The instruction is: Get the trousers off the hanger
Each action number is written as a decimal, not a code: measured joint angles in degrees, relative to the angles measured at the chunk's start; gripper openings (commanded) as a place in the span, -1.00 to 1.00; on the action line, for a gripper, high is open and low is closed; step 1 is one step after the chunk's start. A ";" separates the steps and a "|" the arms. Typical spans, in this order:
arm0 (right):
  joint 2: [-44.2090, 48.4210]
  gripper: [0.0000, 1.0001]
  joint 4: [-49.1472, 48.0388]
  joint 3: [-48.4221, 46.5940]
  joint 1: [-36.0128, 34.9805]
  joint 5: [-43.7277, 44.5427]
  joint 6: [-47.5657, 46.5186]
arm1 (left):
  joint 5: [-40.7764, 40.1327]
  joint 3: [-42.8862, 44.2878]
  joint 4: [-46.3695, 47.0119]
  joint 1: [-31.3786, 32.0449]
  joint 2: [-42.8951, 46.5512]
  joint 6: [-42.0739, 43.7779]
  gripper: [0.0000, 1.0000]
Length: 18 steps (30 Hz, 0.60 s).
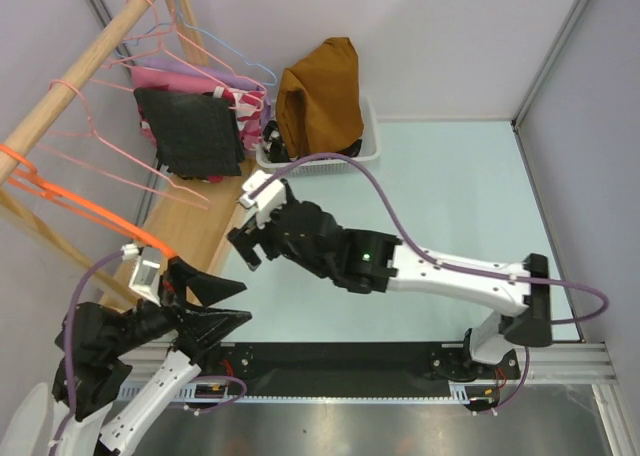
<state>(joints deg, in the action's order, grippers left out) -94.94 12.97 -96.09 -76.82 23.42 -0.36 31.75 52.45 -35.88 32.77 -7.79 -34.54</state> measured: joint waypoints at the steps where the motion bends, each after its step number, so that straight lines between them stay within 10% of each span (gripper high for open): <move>1: 2.27 0.82 -0.28 2.14 0.00 0.26 0.74 | 0.59 -1.27 1.03 0.00 0.11 -0.48 0.56; 18: 51.30 0.99 -6.80 50.51 6.19 4.17 20.87 | 8.98 -30.71 25.68 0.59 -7.30 -14.23 0.57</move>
<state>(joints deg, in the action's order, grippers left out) -43.64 6.17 -45.58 -70.63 27.59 20.51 40.73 21.74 -10.20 33.36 -15.09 -48.77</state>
